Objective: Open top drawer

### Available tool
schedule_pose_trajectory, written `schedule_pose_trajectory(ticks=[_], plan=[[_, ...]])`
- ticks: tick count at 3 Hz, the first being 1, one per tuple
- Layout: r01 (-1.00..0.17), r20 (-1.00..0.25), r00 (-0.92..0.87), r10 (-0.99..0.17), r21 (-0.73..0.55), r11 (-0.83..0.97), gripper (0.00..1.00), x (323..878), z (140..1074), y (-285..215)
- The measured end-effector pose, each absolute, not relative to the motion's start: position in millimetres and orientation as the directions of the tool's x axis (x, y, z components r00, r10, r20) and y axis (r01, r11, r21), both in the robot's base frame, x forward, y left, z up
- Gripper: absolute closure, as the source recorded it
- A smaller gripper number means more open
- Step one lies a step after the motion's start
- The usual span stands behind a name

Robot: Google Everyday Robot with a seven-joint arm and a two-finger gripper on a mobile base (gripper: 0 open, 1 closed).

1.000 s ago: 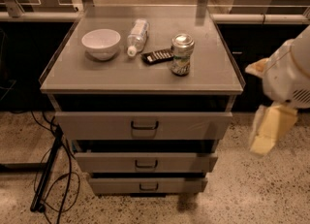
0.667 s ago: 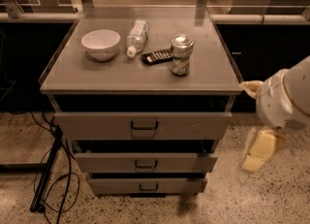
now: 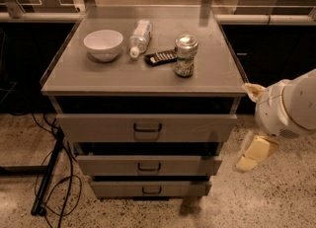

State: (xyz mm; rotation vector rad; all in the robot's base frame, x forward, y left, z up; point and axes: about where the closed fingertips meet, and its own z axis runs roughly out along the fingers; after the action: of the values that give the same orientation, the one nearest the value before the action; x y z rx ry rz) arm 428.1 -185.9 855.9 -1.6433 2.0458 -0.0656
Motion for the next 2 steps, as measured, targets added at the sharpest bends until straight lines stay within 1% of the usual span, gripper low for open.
schedule_pose_trajectory(ticks=[1,2], plan=[[-0.9,-0.356,-0.137,-0.925,-0.346,0.266,0.0,428,856,-186],[-0.909,-0.351,-0.123,-0.928,-0.335,0.248,0.0,438,831,-174]])
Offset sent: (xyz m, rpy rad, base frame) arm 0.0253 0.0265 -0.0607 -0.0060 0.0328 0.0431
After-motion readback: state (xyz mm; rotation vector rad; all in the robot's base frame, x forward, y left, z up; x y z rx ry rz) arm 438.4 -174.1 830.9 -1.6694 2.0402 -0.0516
